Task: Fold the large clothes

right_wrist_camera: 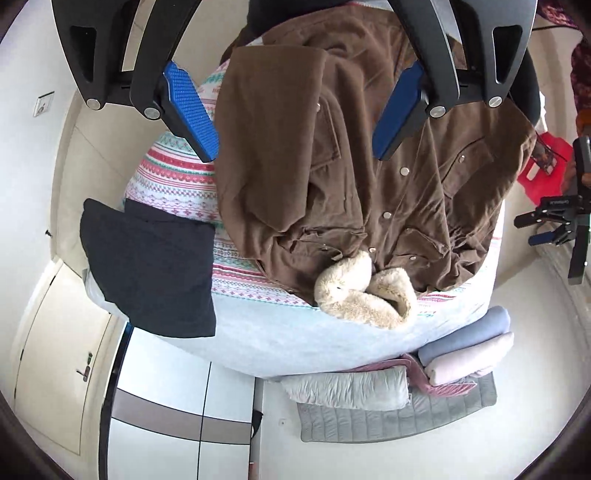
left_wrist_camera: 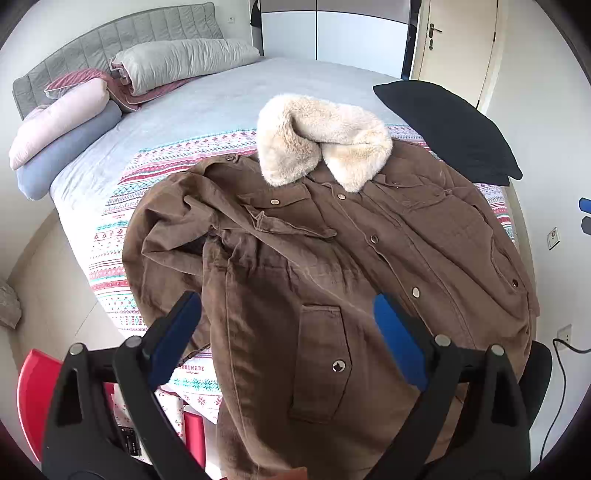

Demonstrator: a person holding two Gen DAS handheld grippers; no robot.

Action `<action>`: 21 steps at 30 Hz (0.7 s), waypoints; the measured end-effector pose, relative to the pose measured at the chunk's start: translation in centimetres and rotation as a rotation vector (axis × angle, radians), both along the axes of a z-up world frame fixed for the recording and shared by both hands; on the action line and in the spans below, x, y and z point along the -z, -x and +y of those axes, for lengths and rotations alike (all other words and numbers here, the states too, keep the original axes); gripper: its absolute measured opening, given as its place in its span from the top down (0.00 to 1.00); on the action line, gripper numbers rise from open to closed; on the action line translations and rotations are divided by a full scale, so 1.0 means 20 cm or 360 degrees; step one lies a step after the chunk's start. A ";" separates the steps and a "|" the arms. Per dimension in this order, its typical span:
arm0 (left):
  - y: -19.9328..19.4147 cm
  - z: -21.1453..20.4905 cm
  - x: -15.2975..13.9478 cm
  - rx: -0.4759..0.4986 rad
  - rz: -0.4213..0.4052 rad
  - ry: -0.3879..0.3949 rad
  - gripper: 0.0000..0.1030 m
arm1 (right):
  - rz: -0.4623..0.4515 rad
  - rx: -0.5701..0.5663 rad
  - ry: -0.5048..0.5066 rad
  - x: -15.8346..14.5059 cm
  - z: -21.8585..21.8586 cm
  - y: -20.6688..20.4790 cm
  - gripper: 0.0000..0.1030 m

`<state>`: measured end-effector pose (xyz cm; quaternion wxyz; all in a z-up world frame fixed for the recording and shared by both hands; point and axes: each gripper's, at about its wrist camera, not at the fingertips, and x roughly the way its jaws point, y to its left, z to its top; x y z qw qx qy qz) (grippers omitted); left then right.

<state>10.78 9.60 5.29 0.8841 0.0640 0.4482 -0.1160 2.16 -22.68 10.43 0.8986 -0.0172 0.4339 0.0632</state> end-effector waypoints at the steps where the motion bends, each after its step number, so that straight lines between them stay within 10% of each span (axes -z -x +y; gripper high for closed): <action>1: -0.04 0.00 0.02 -0.0011 0.0017 -0.0003 0.08 | 0.0018 -0.0010 -0.0023 0.02 0.02 -0.05 0.16; 21: -0.78 -0.03 0.33 0.0044 0.0084 0.0121 0.11 | 0.0158 -0.0229 -0.0023 0.44 0.47 -1.01 0.16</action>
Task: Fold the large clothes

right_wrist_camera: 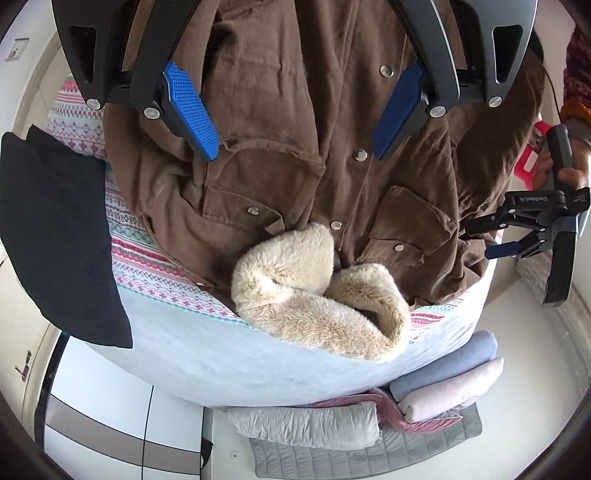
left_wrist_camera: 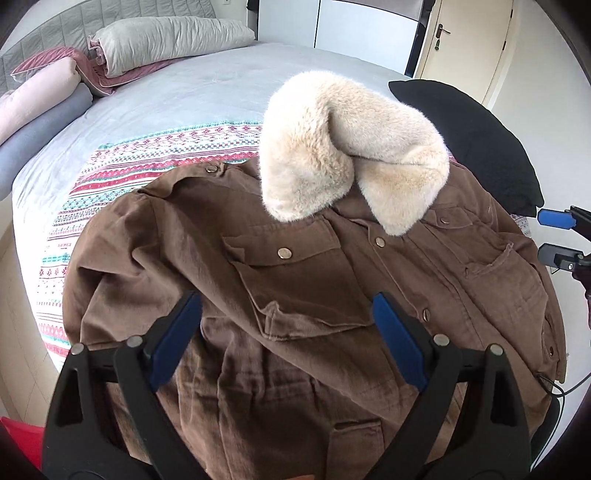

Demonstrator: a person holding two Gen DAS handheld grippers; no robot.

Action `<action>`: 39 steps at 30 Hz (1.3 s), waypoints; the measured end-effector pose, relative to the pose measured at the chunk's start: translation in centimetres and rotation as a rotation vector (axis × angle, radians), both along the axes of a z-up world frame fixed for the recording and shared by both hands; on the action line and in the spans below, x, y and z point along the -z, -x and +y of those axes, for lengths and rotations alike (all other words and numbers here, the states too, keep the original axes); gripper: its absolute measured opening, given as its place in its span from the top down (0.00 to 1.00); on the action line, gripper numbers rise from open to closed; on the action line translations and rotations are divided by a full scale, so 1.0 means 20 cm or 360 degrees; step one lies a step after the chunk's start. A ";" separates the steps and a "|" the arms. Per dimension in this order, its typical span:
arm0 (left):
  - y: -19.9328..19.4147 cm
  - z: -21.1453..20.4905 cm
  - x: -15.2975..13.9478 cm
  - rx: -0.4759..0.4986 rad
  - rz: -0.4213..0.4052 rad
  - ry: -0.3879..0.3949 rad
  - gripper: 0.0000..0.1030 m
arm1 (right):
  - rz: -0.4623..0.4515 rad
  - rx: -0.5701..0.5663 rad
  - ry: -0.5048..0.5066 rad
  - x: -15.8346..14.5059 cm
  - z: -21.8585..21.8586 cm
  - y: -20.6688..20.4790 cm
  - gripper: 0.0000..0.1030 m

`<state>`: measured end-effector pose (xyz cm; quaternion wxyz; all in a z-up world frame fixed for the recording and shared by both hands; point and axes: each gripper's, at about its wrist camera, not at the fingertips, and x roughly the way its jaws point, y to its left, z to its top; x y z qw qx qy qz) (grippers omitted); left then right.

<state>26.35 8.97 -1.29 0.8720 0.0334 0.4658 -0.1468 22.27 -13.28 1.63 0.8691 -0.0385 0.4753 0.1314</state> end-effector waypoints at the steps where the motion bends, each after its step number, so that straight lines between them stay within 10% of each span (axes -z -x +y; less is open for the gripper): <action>1: -0.04 -0.01 0.00 0.0007 0.0000 0.0005 0.13 | -0.0009 -0.0008 -0.0002 0.02 0.01 -0.04 0.16; 8: -0.30 -0.19 -0.01 0.0101 -0.0070 0.0022 0.15 | -0.0102 -0.0096 0.0046 0.13 0.16 -0.33 0.16; 12: -0.53 -0.33 0.09 0.0106 0.0032 -0.0174 0.45 | 0.0036 -0.0109 0.0164 0.31 0.22 -0.54 0.17; 15: -0.70 -0.36 0.15 0.0060 0.0111 -0.0206 0.47 | 0.0152 -0.0053 0.0247 0.43 0.20 -0.73 0.23; 18: -0.86 -0.32 0.07 -0.0057 0.0032 -0.0045 0.50 | 0.0166 0.0087 0.0220 0.45 0.12 -0.95 0.51; 24: -0.94 0.00 -0.15 -0.0379 -0.0172 0.0415 0.26 | -0.0282 0.0623 -0.0251 0.12 -0.26 -1.09 0.47; 28: -0.93 0.10 -0.06 -0.0219 -0.0106 0.0141 0.26 | -0.0134 0.0486 -0.0347 0.14 -0.42 -1.06 0.28; 33: -0.95 0.22 0.26 -0.0098 0.0126 -0.0234 0.26 | 0.0124 0.0344 0.0002 0.38 -0.53 -1.00 0.27; 39: -0.98 0.39 0.51 -0.0121 0.0310 -0.0176 0.26 | 0.0478 0.0372 -0.0167 0.72 -0.71 -0.97 0.28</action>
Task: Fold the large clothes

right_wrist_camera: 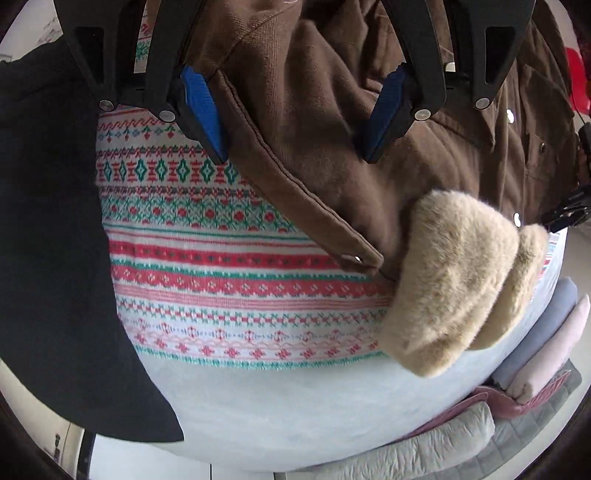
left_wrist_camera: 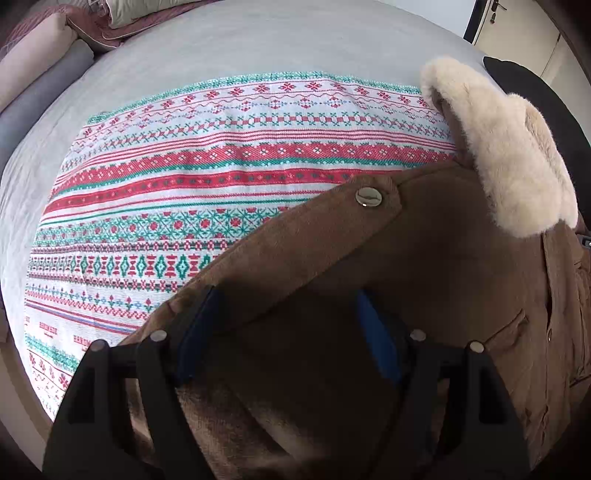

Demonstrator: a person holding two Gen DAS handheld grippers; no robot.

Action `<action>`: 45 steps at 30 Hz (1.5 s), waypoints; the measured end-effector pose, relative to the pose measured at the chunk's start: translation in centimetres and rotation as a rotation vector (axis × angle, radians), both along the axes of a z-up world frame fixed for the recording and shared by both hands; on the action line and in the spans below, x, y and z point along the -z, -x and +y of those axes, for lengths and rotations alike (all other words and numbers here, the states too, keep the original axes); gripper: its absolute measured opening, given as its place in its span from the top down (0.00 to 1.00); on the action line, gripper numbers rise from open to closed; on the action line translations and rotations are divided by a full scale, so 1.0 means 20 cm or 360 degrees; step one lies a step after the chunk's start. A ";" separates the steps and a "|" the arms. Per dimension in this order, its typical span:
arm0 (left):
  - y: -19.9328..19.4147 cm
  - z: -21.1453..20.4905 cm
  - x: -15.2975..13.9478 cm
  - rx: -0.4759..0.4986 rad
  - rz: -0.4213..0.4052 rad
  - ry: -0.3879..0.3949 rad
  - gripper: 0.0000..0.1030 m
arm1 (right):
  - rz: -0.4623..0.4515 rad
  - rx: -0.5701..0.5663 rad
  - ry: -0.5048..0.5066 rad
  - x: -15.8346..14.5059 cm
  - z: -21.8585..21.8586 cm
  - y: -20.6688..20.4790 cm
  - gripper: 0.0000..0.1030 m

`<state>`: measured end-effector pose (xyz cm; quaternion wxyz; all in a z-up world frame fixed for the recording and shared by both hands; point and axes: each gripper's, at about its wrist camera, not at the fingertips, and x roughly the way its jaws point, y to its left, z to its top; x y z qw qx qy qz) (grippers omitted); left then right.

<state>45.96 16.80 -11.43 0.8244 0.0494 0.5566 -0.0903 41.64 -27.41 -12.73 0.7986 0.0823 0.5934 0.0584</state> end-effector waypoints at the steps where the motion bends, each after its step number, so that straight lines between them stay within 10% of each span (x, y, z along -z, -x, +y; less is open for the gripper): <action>1: 0.01 -0.01 0.01 0.0016 0.0002 -0.0015 0.26 | 0.0002 0.0006 -0.0032 0.03 -0.01 0.01 0.31; 4: 0.04 -0.10 0.02 0.0098 0.0008 -0.0113 0.46 | -0.0053 -0.0031 -0.0050 0.03 0.03 0.06 0.76; 5: 0.06 -0.12 0.00 0.0097 -0.0007 -0.0131 0.83 | -0.0092 -0.0041 -0.0031 0.01 0.05 0.08 0.84; 6: 0.07 -0.14 -0.01 0.0079 0.0001 -0.0111 0.95 | -0.0155 -0.0034 0.0048 -0.02 0.09 0.11 0.89; 12: 0.11 -0.27 -0.19 -0.0122 -0.0377 -0.0318 0.97 | -0.0647 0.0056 0.0671 -0.32 0.27 0.19 0.92; 16: 0.04 -0.27 -0.30 -0.0255 -0.0533 -0.0264 0.97 | -0.0729 0.0242 0.0680 -0.48 0.20 0.05 0.92; 22: -0.02 -0.23 -0.02 -0.0367 -0.0256 -0.0323 0.88 | -0.0261 0.0155 0.0751 -0.07 0.18 -0.11 0.76; 26: 0.14 -0.24 -0.17 -0.0303 -0.0370 -0.0216 0.30 | -0.0318 0.0189 0.0491 -0.14 0.07 0.02 0.59; 31: 0.41 -0.24 -0.41 -0.0295 -0.0374 0.0184 0.19 | -0.0347 0.0231 0.0192 -0.40 -0.11 0.24 0.37; 37: 0.76 -0.33 -0.51 -0.0283 -0.0206 0.0456 0.14 | -0.0261 0.0228 0.0194 -0.57 -0.23 0.66 0.30; 45: 1.17 -0.50 -0.54 -0.0304 -0.0307 0.0548 0.09 | -0.0002 0.0232 0.0043 -0.35 -0.34 1.12 0.28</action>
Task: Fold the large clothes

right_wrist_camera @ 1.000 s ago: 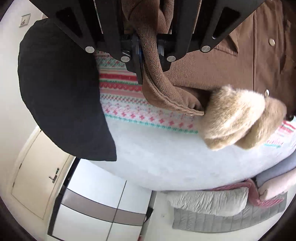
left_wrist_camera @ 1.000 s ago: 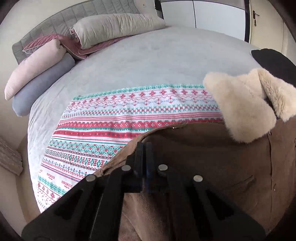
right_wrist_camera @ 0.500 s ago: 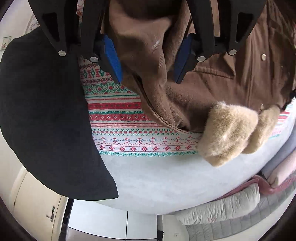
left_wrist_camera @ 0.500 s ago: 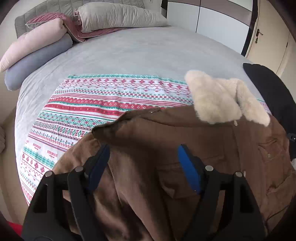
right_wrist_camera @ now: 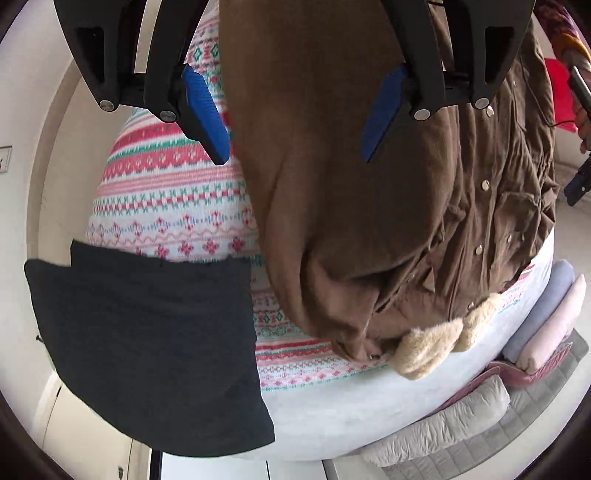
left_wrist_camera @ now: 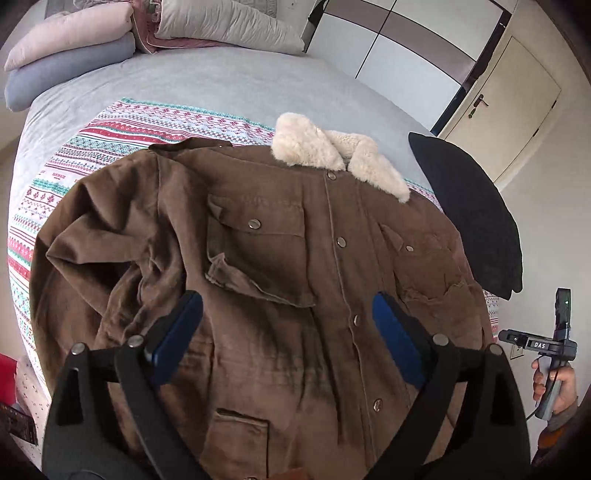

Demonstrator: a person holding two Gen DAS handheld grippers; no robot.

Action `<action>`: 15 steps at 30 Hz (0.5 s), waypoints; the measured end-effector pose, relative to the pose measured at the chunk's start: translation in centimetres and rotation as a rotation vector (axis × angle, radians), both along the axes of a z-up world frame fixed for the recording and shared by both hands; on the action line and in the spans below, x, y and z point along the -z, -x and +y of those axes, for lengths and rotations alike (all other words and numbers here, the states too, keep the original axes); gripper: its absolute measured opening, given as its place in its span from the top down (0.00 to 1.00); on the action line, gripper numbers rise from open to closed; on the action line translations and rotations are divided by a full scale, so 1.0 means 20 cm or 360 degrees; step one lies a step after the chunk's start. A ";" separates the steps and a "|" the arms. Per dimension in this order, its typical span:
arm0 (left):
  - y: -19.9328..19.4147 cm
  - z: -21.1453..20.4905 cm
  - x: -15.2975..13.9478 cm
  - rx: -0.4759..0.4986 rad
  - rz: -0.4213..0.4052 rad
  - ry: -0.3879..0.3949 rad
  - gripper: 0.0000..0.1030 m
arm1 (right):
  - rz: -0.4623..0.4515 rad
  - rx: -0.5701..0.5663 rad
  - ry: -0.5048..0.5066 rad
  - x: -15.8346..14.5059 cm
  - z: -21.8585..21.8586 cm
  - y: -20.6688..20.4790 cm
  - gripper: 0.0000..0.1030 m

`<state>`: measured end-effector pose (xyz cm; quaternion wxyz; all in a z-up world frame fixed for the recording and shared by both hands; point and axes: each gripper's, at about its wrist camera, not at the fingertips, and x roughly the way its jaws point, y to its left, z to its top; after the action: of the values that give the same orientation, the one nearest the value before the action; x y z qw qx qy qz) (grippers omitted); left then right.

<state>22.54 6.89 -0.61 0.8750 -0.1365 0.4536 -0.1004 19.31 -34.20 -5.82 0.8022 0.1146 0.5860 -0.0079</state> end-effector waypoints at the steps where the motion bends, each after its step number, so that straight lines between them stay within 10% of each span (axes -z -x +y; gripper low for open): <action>1: 0.03 -0.02 0.02 0.0008 -0.0007 0.0030 0.09 | 0.0028 -0.0007 -0.0009 0.04 0.00 0.03 0.28; 8: 0.13 -0.19 0.21 0.0033 -0.0086 0.0046 0.09 | 0.0144 -0.0018 0.0180 0.32 0.03 0.13 0.32; 9: 0.12 -0.21 0.21 0.0071 -0.0083 0.0050 0.09 | 0.0117 -0.0043 0.0242 0.32 0.04 0.14 0.49; 10: 0.12 -0.22 0.21 0.0113 -0.0116 0.0062 0.09 | 0.0118 -0.0078 0.0260 0.31 0.05 0.14 0.88; 15: 0.14 -0.24 0.22 0.0124 -0.0153 0.0008 0.09 | 0.0038 -0.0080 0.0608 0.04 0.07 0.11 0.96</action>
<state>19.83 2.16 -5.11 0.8908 -0.1160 0.4158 -0.1422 17.11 -32.72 -6.59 0.8023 -0.0544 0.5860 -0.1002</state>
